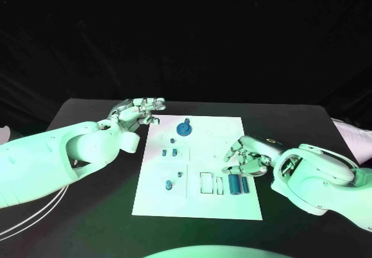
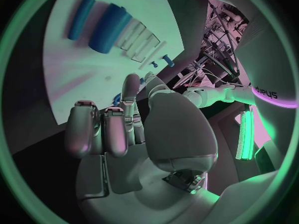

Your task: Assemble the parts on the task board

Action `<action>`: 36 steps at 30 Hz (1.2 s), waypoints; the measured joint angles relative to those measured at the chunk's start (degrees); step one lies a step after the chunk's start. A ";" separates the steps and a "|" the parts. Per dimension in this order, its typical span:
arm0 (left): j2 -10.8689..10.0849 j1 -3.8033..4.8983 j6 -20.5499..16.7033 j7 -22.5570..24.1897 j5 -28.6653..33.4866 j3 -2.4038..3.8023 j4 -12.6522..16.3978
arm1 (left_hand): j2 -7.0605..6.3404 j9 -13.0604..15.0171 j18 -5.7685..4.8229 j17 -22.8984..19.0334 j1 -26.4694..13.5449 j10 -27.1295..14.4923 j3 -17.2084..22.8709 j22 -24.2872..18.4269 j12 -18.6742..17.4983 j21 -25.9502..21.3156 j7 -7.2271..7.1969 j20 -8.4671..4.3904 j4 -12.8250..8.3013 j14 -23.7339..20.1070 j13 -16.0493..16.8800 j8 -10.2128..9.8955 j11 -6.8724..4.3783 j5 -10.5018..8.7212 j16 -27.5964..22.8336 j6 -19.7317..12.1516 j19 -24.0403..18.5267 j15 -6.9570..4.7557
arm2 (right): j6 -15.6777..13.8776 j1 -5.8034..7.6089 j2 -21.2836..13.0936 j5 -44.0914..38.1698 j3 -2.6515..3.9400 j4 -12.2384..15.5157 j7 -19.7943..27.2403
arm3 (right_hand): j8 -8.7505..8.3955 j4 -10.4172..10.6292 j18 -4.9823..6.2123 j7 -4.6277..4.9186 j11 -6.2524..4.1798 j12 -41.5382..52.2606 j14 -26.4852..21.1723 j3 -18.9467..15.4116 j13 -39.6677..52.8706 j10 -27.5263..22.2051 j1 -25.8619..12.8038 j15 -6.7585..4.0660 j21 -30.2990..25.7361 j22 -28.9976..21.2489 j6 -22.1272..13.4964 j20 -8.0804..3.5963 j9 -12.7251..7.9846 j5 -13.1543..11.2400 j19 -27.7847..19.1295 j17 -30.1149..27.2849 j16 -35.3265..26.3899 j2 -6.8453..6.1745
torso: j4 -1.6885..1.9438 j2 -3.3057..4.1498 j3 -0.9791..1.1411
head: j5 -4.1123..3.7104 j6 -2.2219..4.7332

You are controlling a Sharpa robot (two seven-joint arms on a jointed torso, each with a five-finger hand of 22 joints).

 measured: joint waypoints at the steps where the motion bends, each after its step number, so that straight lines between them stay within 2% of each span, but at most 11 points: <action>1: 0.01 0.00 0.00 0.00 0.00 0.00 0.00 | 0.00 0.00 0.00 0.00 0.00 0.00 0.00 0.00 0.00 0.00 0.00 0.00 0.00 0.00 0.00 0.00 0.00 0.00 0.00 0.00 0.00 0.00 | 0.00 -0.14 -0.73 0.27 -0.11 0.33 -0.98 | 0.45 1.03 0.00 -0.04 -0.09 6.42 -0.04 -1.37 7.08 0.09 -0.39 -0.36 0.67 0.97 -0.04 0.10 0.21 1.10 0.26 0.15 0.95 0.41 | -0.15 -0.02 0.01 | -0.10 0.04; 3: 0.03 0.00 0.00 -0.01 0.00 0.00 0.00 | 0.00 0.00 0.00 0.00 0.00 0.00 0.00 0.00 0.00 0.00 0.00 0.00 0.00 0.00 0.00 0.00 0.00 0.00 0.00 0.00 0.00 0.00 | 0.00 -0.35 -1.78 0.61 -0.26 0.89 -2.72 | 1.22 2.68 -0.08 -0.30 -0.16 14.95 -0.08 -3.49 16.84 -0.30 -0.62 -0.52 1.71 2.50 -0.30 0.10 0.64 1.74 0.51 0.19 2.35 0.90 | -0.42 -0.04 0.03 | -0.25 0.11; 4: 0.04 0.00 0.00 -0.01 0.00 0.00 0.00 | 0.00 0.00 0.00 0.00 0.00 0.00 0.00 0.00 0.00 0.00 0.00 0.00 0.00 0.00 0.00 0.00 0.00 0.00 0.00 0.00 0.00 0.00 | 0.00 -0.50 -2.33 0.76 -0.34 1.25 -3.83 | 1.47 3.11 -0.77 -0.31 -0.10 16.97 -0.08 -4.14 19.18 -0.54 -0.77 -0.52 1.98 2.96 -0.31 0.12 0.78 2.09 0.52 0.19 2.76 1.27 | -0.57 -0.07 0.03 | -0.34 0.14; 5: 0.05 0.00 0.00 -0.01 0.00 -0.01 0.00 | 0.00 0.00 0.01 0.00 0.00 0.00 0.00 0.00 0.00 0.00 0.00 0.00 0.00 0.00 0.00 0.00 0.00 0.00 0.00 0.00 0.00 0.00 | 0.00 -0.64 -2.69 0.82 -0.41 1.51 -4.66 | 1.68 3.36 -0.88 -0.30 -0.06 18.59 -0.09 -4.95 21.17 -0.58 -1.00 -0.52 2.26 3.37 -0.31 0.31 0.97 2.45 0.71 0.19 3.09 1.51 | -0.67 -0.08 0.03 | -0.36 0.15; 12: 0.13 0.00 0.02 -0.01 0.00 -0.03 -0.06 | 0.00 0.00 0.00 0.00 0.00 0.00 0.00 0.00 0.00 0.00 0.00 0.00 0.00 0.00 0.00 0.00 0.00 0.00 0.00 0.00 0.00 0.00 | 0.16 -1.58 -3.89 0.60 -0.67 2.44 -9.05 | 3.44 3.70 -0.88 -0.30 -0.18 22.25 -0.09 -8.27 26.67 -1.47 -1.77 -0.51 2.80 4.44 -0.32 0.31 2.51 2.96 0.71 0.19 3.86 3.32 | -1.19 -0.15 0.06 | -0.48 0.20; 22: 0.09 -0.01 0.02 -0.02 -0.01 -0.06 -0.09 | 0.00 0.00 0.00 -0.06 0.00 0.00 0.00 0.01 0.22 0.00 0.00 0.00 0.00 0.00 0.00 0.00 0.00 0.00 0.00 0.00 0.00 0.00 | 1.46 -2.58 -3.51 -1.28 -0.74 2.60 -11.44 | 4.51 3.77 -0.87 -0.30 -0.39 22.97 -0.10 -10.70 28.89 -1.68 -2.71 -0.51 3.03 5.02 -0.32 0.32 4.11 3.19 0.70 0.18 4.17 4.26 | -1.20 -0.19 0.00 | -0.50 0.03; 36: 0.16 -0.01 0.04 -0.03 -0.01 -0.07 -0.11 | 0.00 0.00 0.00 -0.06 0.00 0.00 0.00 0.01 0.22 0.00 0.00 0.00 0.00 0.00 0.00 0.00 0.00 0.00 0.00 0.00 0.00 0.00 | 3.45 -3.88 -1.19 -3.34 -0.77 1.43 -12.37 | 5.18 3.54 -0.87 -0.50 -0.39 22.96 -0.10 -11.88 29.49 -1.68 -2.71 -0.50 3.03 5.01 -0.51 0.33 5.17 2.93 0.69 0.17 4.17 4.26 | -1.19 -0.18 -0.05 | -0.43 -0.07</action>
